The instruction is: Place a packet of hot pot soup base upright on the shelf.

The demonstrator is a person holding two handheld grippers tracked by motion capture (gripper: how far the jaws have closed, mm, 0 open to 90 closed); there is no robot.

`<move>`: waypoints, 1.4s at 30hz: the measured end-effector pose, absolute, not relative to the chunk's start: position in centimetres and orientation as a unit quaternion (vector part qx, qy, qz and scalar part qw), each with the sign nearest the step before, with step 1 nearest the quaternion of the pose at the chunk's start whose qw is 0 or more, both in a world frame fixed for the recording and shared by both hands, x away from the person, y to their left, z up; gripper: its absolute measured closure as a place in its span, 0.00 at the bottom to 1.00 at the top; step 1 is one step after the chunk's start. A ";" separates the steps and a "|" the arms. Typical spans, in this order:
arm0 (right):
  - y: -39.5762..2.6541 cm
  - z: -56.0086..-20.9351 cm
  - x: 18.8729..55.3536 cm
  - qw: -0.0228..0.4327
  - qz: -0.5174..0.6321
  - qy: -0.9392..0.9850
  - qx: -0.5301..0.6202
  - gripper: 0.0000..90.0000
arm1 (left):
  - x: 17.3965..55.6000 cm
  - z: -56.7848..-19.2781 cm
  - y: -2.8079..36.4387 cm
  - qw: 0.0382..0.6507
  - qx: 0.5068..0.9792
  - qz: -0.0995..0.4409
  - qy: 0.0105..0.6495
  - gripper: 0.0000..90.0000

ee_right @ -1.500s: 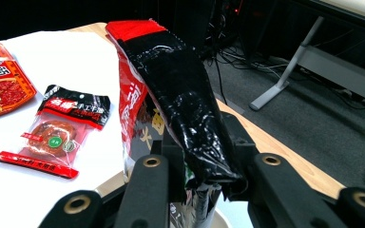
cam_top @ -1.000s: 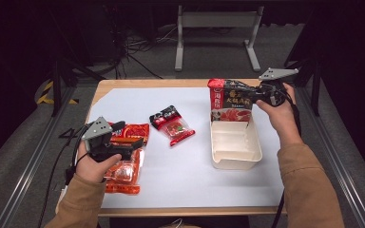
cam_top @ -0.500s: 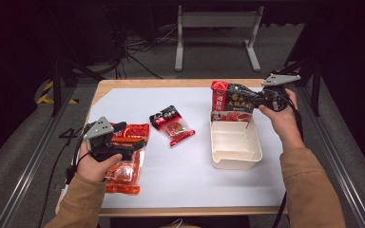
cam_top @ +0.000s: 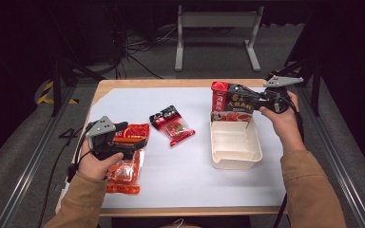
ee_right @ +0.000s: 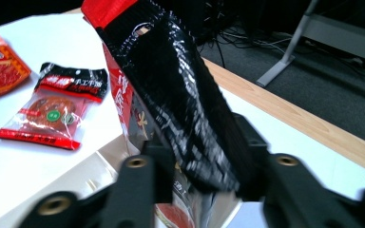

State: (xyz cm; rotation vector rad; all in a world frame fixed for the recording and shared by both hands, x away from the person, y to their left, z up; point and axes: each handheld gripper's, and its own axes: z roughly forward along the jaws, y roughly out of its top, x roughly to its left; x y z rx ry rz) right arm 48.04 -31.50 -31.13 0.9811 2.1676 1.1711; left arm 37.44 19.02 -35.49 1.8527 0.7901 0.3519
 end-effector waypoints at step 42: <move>-37.0 -34.1 38.5 0.236 0.447 0.766 0.396 0.42 | 39.1 -33.3 21.2 0.472 0.817 0.144 0.297 0.09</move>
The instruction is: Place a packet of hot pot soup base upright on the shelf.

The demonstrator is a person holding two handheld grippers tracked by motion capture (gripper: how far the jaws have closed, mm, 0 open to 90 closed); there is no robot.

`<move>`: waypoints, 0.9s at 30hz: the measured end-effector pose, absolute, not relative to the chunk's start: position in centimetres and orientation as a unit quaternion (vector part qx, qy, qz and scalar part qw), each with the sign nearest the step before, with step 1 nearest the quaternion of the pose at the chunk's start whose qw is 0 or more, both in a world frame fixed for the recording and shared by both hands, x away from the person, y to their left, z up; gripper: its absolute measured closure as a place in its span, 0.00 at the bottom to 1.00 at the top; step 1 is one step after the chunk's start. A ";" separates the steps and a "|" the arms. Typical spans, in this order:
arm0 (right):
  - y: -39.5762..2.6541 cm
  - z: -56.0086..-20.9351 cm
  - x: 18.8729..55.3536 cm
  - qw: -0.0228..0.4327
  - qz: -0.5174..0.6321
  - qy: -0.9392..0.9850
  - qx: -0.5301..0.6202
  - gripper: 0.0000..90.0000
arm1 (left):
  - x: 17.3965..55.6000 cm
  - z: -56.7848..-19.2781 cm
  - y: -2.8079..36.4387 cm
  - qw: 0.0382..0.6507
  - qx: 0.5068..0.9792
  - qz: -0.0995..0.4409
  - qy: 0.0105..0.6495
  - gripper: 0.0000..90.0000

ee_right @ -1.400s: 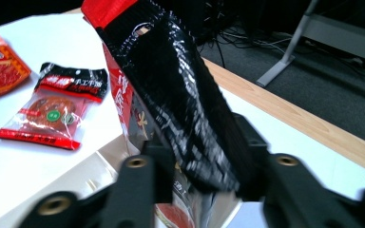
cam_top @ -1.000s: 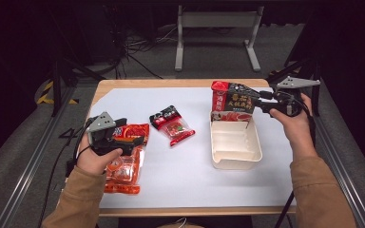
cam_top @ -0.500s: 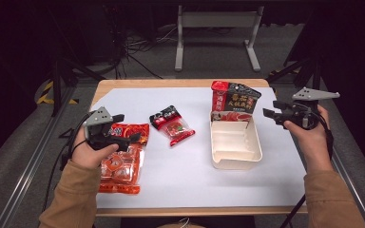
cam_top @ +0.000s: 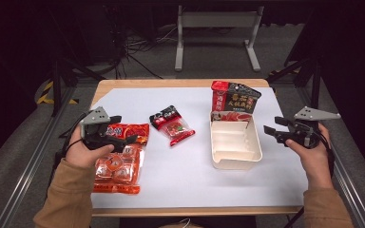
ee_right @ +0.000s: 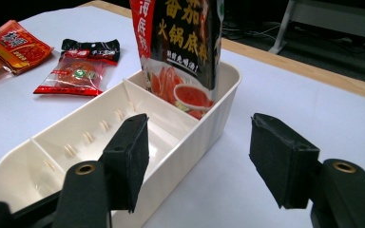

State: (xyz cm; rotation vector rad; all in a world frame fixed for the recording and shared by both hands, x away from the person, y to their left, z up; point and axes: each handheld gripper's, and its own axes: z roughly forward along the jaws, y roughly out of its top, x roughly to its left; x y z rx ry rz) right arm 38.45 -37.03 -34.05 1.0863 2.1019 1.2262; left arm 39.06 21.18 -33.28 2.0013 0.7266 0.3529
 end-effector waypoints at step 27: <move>-37.3 -38.2 38.3 0.226 0.407 0.776 0.425 0.39 | 41.9 -35.1 26.8 0.482 0.769 0.181 0.379 0.09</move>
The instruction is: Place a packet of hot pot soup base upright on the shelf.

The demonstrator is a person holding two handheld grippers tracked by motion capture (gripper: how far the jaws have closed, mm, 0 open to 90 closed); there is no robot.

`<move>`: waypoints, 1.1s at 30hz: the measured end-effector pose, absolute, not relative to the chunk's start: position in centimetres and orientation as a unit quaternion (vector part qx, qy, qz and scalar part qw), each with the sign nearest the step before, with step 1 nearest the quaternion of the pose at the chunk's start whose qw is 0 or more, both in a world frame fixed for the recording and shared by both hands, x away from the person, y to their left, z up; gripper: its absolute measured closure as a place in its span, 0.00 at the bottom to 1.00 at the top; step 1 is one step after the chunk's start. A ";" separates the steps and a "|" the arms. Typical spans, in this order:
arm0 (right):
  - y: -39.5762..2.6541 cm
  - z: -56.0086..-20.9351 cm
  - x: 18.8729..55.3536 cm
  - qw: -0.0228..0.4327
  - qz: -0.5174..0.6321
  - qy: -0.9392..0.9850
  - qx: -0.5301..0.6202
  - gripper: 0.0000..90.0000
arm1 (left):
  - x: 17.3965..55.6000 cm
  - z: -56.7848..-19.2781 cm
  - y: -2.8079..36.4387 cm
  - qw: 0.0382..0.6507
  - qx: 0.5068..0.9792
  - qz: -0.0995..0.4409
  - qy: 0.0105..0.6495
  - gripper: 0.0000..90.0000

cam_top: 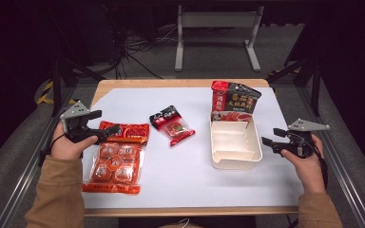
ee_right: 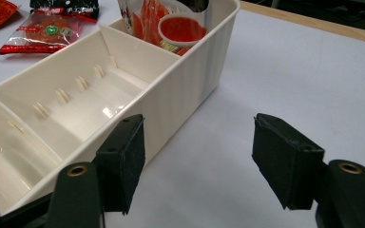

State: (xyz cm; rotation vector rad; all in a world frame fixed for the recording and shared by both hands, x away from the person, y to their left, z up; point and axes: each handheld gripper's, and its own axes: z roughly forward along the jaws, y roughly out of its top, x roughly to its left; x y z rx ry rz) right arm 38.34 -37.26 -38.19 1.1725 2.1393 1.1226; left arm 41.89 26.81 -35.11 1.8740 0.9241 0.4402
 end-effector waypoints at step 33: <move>-37.4 -39.9 37.3 0.219 0.387 0.780 0.441 0.39 | 47.9 -42.4 30.5 0.423 0.741 0.161 0.496 0.11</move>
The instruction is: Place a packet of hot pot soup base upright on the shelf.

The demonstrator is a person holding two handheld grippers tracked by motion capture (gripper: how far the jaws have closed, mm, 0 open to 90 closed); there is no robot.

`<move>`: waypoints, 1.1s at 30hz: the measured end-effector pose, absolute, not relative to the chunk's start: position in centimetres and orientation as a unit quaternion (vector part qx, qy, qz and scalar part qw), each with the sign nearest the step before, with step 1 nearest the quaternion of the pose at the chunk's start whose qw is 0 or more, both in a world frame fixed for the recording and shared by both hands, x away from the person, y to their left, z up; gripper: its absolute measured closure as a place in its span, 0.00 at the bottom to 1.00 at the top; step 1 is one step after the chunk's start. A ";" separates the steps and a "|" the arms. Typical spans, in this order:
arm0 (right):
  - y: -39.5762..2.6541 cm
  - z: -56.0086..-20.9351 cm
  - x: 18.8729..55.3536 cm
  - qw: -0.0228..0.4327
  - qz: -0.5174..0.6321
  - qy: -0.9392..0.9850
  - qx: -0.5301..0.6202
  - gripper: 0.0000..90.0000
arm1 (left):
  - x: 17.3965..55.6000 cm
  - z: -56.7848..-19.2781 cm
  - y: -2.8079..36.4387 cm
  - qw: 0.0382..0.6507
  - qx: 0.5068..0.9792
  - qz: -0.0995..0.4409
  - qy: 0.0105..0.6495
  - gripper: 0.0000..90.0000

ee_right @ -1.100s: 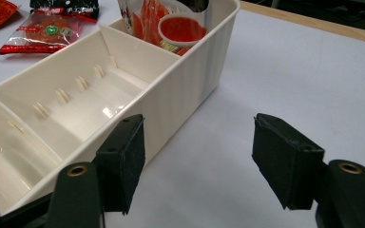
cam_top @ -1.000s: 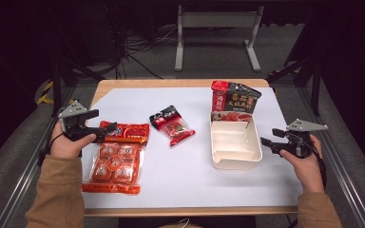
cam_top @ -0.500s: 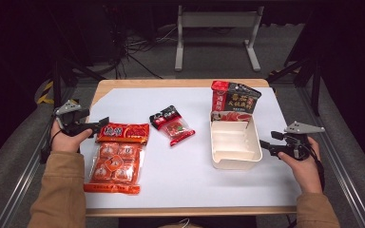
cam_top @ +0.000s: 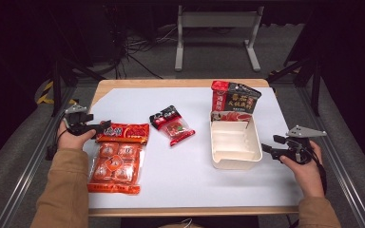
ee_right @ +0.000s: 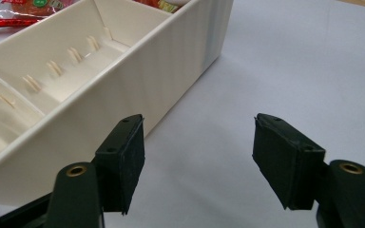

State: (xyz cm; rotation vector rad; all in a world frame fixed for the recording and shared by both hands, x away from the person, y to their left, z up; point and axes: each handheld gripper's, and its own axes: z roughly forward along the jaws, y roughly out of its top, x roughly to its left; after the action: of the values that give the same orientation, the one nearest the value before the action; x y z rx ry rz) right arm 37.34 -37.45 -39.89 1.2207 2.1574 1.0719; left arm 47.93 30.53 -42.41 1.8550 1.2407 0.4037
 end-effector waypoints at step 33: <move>-36.9 -40.7 37.3 0.208 0.380 0.787 0.439 0.38 | 49.6 -45.5 31.1 0.426 0.760 0.057 0.487 0.32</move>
State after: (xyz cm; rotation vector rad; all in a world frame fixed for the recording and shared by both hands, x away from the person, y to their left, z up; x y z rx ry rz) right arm 37.29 -36.93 -40.67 1.2211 2.1905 1.0578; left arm 49.60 31.07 -45.48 1.9006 1.2183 0.1417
